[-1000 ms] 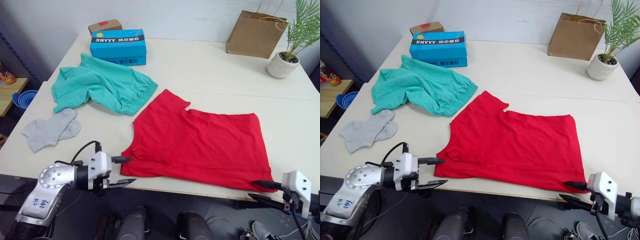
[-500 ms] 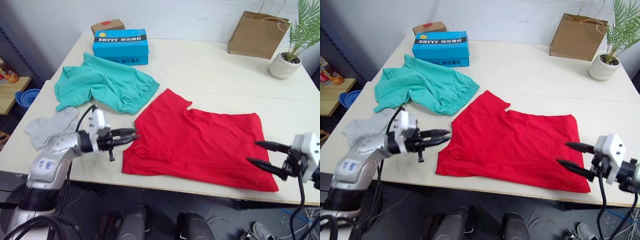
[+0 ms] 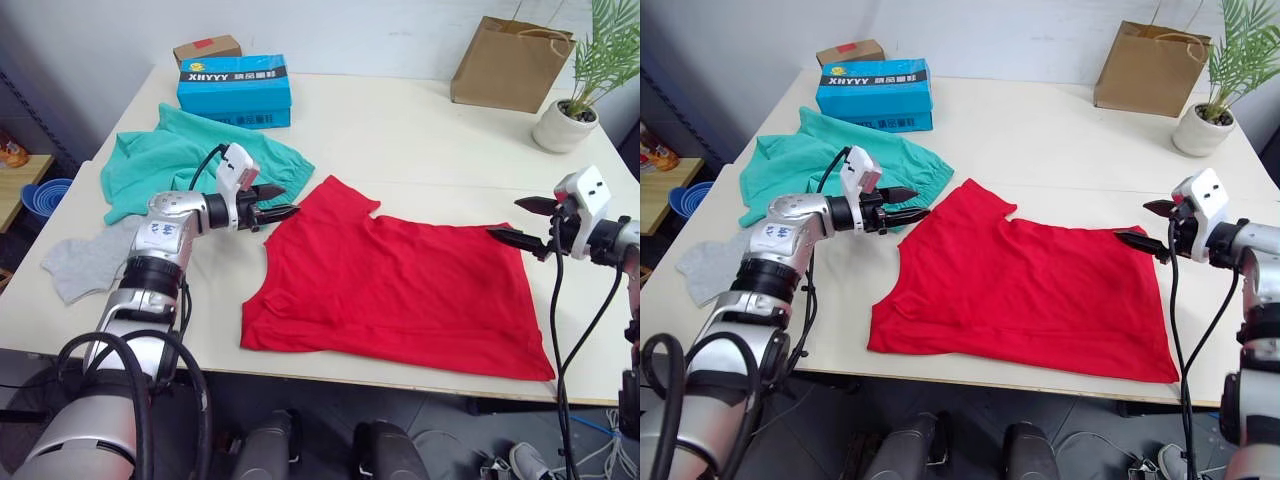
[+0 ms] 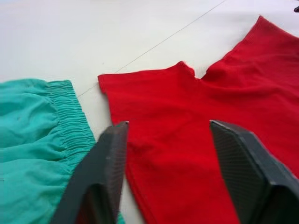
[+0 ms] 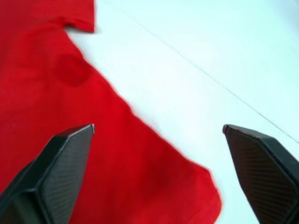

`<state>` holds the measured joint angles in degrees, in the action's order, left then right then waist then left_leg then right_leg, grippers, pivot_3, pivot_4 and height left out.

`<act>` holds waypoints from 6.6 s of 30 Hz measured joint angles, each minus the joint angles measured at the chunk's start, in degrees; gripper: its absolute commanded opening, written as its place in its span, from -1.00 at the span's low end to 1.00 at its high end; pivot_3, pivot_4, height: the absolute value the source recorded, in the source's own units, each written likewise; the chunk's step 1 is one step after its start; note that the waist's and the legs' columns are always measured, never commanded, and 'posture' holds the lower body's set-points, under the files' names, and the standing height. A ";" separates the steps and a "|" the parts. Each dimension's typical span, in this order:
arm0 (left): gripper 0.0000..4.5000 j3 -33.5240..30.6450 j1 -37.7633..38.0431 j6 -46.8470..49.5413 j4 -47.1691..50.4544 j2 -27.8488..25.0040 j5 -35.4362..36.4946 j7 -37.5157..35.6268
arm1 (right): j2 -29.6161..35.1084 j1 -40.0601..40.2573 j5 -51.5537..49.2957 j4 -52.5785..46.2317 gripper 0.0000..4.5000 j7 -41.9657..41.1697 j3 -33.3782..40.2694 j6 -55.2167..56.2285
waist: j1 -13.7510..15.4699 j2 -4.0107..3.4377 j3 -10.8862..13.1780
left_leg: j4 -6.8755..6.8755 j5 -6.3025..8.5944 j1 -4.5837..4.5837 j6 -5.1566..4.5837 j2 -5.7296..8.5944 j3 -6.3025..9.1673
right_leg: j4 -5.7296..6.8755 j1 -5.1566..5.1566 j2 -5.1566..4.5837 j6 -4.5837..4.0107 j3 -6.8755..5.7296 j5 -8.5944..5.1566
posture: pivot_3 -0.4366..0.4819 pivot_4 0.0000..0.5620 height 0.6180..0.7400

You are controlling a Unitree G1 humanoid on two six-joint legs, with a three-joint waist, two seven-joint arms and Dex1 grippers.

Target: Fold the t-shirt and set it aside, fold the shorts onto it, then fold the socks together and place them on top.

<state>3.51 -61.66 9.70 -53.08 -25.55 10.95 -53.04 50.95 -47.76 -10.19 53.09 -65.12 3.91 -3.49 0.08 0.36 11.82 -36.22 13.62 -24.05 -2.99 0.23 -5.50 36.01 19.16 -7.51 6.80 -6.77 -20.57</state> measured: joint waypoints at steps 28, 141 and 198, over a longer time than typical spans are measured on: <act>-0.70 -4.77 -9.42 -1.81 -23.78 7.96 -10.04 12.38 | -4.24 -12.12 12.03 20.49 -0.69 6.03 -3.46 3.60 | -0.41 0.03 0.02 | -0.17 -0.13 -0.50 -0.17 0.22 -0.02 | 0.34 0.51 0.03 0.24 -0.02 0.14 | -0.05 -0.47 1.00; -0.97 -12.63 -9.84 -12.49 -23.87 11.05 -10.13 -0.05 | -10.32 57.30 -15.69 -66.78 1.00 14.22 22.86 2.34 | 1.21 0.18 0.06 | -0.83 0.08 -0.42 -0.23 0.10 -0.24 | 0.78 0.66 -0.09 0.24 0.43 0.14 | -0.05 -0.47 1.00; 0.96 1.33 9.23 10.19 16.17 -4.50 4.10 -28.88 | -4.27 48.94 -27.57 -66.27 1.00 6.63 15.47 -17.09 | -0.13 0.20 0.02 | -0.89 0.26 -0.35 -0.35 0.06 0.02 | 0.92 0.40 -0.16 0.22 0.69 0.14 | -0.05 -0.47 1.00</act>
<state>4.84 -52.43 19.89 -36.92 -30.05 15.05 -81.92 46.68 1.18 -37.76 -13.18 -58.49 19.39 -20.57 -0.05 0.56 11.84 -37.11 13.87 -24.40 -3.34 0.29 -5.48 36.93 19.55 -7.67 7.02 -6.07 -20.42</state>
